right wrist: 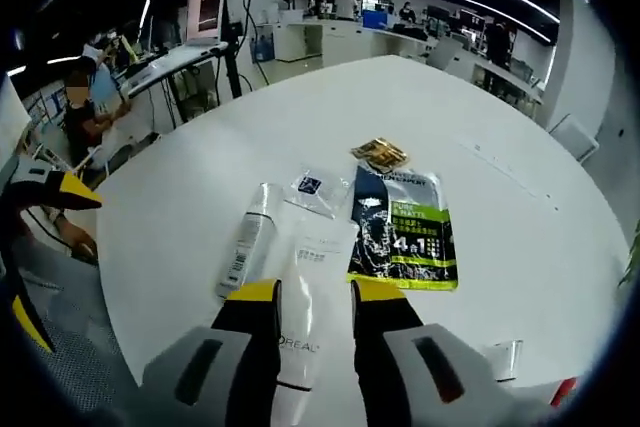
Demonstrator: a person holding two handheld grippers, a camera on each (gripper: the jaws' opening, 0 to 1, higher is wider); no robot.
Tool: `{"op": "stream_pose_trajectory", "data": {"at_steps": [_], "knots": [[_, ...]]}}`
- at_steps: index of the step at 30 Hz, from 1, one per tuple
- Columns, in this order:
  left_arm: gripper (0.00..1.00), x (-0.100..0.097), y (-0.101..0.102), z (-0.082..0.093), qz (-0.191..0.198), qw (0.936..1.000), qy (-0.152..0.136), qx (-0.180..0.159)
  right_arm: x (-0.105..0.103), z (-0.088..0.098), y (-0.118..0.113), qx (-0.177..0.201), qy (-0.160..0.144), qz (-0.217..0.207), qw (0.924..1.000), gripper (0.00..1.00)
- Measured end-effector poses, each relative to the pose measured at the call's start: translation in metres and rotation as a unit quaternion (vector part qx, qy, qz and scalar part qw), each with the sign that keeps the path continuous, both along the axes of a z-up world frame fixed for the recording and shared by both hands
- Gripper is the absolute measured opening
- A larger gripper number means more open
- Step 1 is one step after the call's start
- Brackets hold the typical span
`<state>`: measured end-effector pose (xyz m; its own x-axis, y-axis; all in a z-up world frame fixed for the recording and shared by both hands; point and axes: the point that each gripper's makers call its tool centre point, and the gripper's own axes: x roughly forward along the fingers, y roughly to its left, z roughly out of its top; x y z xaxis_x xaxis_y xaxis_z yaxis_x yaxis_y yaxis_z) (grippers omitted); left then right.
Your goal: Arrange the skincare products in the storage area until every visible bottle or jar stands upright without overlapping.
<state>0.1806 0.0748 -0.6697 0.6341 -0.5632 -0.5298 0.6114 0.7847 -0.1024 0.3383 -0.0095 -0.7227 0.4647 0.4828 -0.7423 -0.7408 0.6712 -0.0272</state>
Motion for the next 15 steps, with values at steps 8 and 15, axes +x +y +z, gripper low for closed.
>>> {"op": "stream_pose_trajectory", "data": {"at_steps": [8,15], "knots": [[0.78,0.001,-0.001,0.002,0.004,1.0,-0.007,-0.002,-0.008,-0.015,0.006,-0.028,0.034,-0.001,0.999,0.34],[0.77,0.002,0.001,0.003,0.01,0.9999,-0.009,-0.008,-0.007,-0.033,0.008,-0.058,0.055,0.0,0.9968,0.35]]}}
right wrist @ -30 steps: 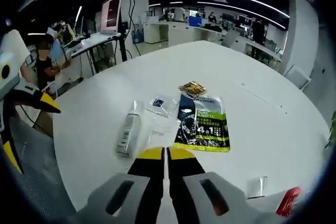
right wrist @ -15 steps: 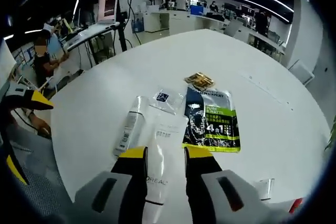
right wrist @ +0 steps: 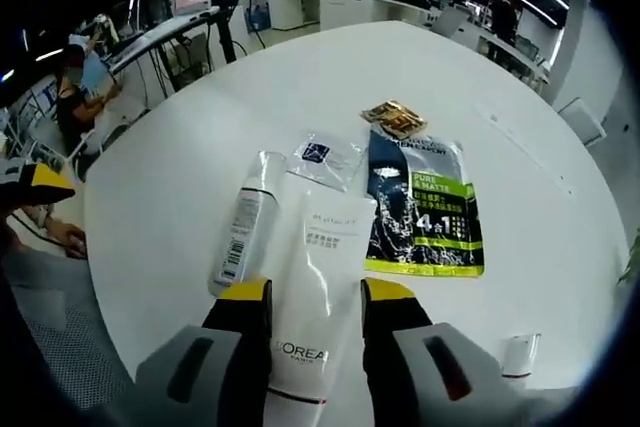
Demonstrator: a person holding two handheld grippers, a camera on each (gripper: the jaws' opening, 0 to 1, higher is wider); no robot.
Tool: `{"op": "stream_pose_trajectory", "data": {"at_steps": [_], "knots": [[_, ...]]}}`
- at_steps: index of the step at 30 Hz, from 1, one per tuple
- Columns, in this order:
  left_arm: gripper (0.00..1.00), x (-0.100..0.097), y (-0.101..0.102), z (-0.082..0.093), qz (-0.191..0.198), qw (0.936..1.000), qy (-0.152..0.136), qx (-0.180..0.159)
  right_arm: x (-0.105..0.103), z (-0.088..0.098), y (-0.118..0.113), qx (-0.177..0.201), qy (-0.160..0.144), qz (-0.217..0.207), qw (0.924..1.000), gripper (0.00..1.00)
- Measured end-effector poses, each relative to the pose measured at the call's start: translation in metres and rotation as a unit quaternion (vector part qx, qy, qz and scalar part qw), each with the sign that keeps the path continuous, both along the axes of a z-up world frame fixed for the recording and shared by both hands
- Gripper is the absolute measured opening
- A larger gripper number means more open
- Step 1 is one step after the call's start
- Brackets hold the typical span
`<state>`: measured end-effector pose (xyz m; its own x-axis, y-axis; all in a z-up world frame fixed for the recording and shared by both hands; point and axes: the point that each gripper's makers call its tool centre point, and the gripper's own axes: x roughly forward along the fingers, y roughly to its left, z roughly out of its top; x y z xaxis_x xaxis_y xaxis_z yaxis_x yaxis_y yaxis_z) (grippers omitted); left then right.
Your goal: Arrange the skincare products in the storage area until every visible bottle or jar stands upright without overlapping.
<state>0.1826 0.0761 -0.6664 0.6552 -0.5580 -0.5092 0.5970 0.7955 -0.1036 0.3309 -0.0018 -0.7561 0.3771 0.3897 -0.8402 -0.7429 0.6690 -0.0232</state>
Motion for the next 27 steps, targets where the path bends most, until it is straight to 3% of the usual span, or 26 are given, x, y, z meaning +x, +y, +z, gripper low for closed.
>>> {"op": "stream_pose_trajectory", "data": {"at_steps": [12,20,27], "knots": [[0.77,0.001,0.003,-0.001,0.006,1.0,0.004,-0.005,-0.002,-0.012,-0.005,-0.04,0.021,0.008,0.999,0.36],[0.75,0.002,0.004,-0.002,0.013,0.9999,0.009,-0.008,0.002,-0.014,-0.003,-0.02,0.008,0.031,0.9993,0.35],[0.75,0.002,0.005,-0.003,0.015,0.9998,0.012,-0.008,0.003,-0.015,-0.003,0.0,-0.005,0.026,0.9996,0.34]]}}
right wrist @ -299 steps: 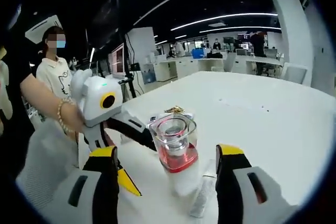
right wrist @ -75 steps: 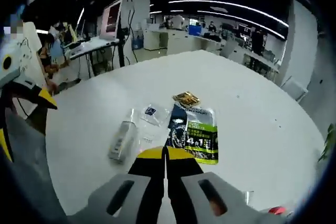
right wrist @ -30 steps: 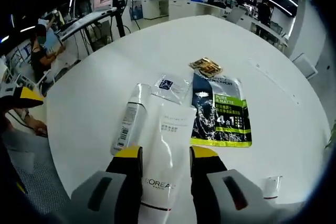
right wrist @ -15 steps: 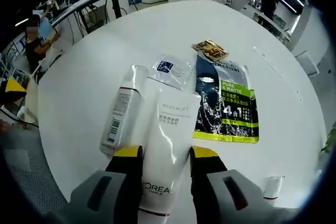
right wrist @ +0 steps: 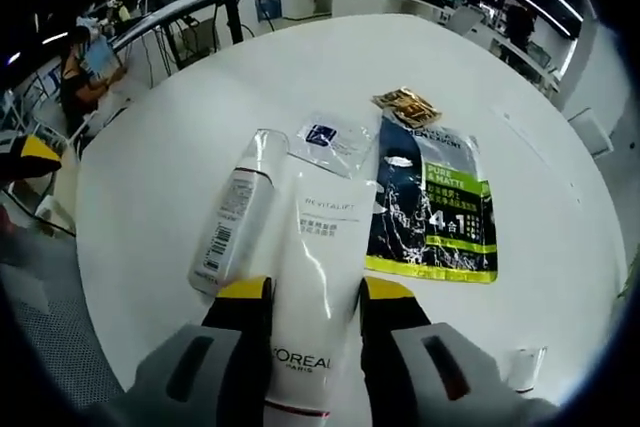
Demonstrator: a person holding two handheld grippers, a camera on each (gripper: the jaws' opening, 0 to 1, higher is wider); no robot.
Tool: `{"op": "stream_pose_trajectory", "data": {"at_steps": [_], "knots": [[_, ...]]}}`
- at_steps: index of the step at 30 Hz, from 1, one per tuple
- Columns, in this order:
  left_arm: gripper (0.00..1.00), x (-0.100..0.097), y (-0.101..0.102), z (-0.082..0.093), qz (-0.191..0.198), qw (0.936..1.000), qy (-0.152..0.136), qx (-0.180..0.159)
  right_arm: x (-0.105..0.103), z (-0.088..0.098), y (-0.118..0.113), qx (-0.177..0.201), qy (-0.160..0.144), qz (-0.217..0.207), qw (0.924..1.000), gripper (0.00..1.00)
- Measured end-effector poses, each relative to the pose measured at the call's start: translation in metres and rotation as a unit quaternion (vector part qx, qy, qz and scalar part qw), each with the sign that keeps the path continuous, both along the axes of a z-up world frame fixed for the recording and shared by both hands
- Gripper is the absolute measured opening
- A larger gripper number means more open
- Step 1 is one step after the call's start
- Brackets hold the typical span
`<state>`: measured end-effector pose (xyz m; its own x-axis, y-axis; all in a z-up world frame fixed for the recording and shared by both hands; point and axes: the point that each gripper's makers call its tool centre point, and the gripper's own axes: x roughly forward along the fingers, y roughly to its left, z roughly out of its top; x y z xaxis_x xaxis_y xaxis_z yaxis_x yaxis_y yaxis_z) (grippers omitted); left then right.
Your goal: Arrange the skincare products in the storage area until every visible bottle or jar stands upright without overlapping.
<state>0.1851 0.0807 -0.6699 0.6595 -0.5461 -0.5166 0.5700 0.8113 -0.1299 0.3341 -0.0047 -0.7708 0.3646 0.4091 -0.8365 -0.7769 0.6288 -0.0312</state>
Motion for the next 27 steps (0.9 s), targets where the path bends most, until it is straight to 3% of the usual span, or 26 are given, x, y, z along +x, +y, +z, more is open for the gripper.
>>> {"op": "stream_pose_trajectory", "data": {"at_steps": [7,15,27], "knots": [[0.74,-0.001,0.0,-0.002,-0.002,1.0,0.006,-0.001,-0.001,0.001,0.006,0.025,-0.009,0.01,0.9996,0.33],[0.72,-0.003,-0.001,-0.004,-0.005,0.9998,0.017,-0.004,0.002,0.003,0.006,0.047,-0.009,-0.016,0.9987,0.3],[0.72,-0.001,-0.006,0.0,-0.006,0.9995,0.024,-0.017,-0.003,0.019,0.0,0.078,-0.025,-0.021,0.9964,0.28]]}}
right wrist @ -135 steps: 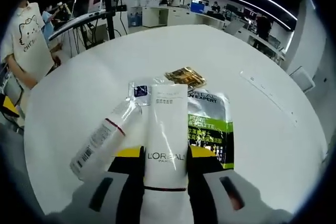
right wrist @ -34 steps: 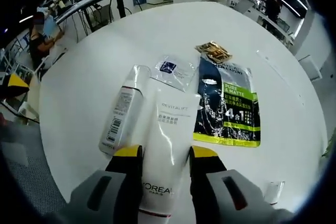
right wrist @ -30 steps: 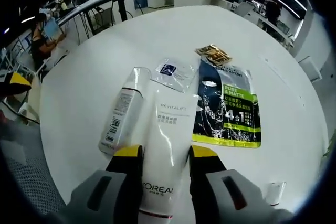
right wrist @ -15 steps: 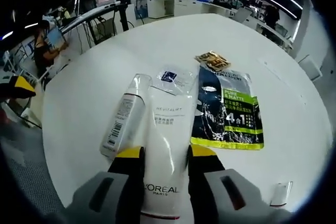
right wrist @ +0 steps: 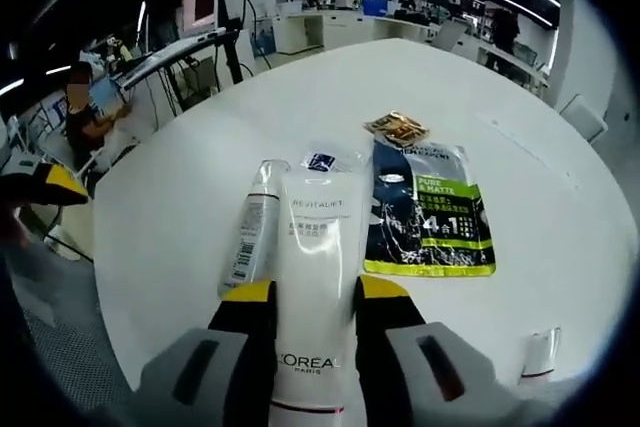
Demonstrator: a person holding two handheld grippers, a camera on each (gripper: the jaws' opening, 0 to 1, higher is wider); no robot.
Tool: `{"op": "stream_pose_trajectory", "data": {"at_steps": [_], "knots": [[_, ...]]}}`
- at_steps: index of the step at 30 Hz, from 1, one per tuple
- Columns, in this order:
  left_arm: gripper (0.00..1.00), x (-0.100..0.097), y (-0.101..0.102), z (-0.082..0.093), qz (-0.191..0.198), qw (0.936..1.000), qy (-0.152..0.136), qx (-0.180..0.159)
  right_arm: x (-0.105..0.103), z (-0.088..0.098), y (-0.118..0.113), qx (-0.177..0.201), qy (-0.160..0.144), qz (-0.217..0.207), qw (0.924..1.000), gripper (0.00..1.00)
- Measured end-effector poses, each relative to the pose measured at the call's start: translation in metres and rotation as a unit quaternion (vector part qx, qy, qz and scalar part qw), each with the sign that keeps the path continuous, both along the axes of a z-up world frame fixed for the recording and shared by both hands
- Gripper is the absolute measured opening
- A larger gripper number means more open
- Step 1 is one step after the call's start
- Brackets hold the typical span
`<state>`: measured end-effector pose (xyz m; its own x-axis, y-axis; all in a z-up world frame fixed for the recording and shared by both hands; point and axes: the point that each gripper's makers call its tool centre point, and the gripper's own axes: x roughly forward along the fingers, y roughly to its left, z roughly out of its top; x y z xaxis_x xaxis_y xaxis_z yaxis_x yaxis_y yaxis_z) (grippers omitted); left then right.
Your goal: Arrange the skincare products in the storage area until every visible bottle or jar stands upright without overlapping.
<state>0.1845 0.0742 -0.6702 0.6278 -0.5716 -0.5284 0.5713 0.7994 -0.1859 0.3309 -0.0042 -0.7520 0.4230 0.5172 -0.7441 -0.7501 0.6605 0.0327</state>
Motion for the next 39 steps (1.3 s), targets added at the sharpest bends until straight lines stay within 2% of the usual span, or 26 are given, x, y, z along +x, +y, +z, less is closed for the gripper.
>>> {"op": "stream_pose_trajectory", "data": {"at_steps": [12,16,19,22,23,28,33,39], "knots": [[0.72,0.001,-0.013,0.012,-0.01,0.9999,-0.006,-0.012,-0.016,0.027,-0.009,0.043,-0.033,-0.011,0.9985,0.28],[0.72,0.004,-0.02,0.019,-0.013,0.9996,-0.008,-0.024,-0.021,0.037,-0.01,0.052,-0.041,-0.012,0.9977,0.28],[0.72,0.007,-0.023,0.024,-0.012,0.9992,-0.01,-0.036,-0.025,0.05,-0.011,0.07,-0.056,-0.019,0.9958,0.28],[0.72,0.011,-0.03,0.037,-0.004,0.9974,-0.011,-0.071,-0.029,0.065,-0.012,0.084,-0.073,-0.021,0.9935,0.28],[0.72,0.012,-0.032,0.042,-0.001,0.9969,-0.01,-0.078,-0.031,0.073,-0.01,0.093,-0.089,-0.022,0.9914,0.28],[0.72,0.023,-0.033,0.062,0.019,0.9886,-0.007,-0.149,-0.047,0.098,-0.006,0.12,-0.124,-0.019,0.9849,0.28],[0.71,0.032,-0.031,0.068,0.023,0.9872,-0.011,-0.157,-0.062,0.117,-0.003,0.142,-0.134,-0.012,0.9807,0.28],[0.68,0.047,-0.035,0.084,0.042,0.9778,-0.015,-0.205,-0.08,0.137,0.003,0.147,-0.154,0.017,0.9769,0.28]]}}
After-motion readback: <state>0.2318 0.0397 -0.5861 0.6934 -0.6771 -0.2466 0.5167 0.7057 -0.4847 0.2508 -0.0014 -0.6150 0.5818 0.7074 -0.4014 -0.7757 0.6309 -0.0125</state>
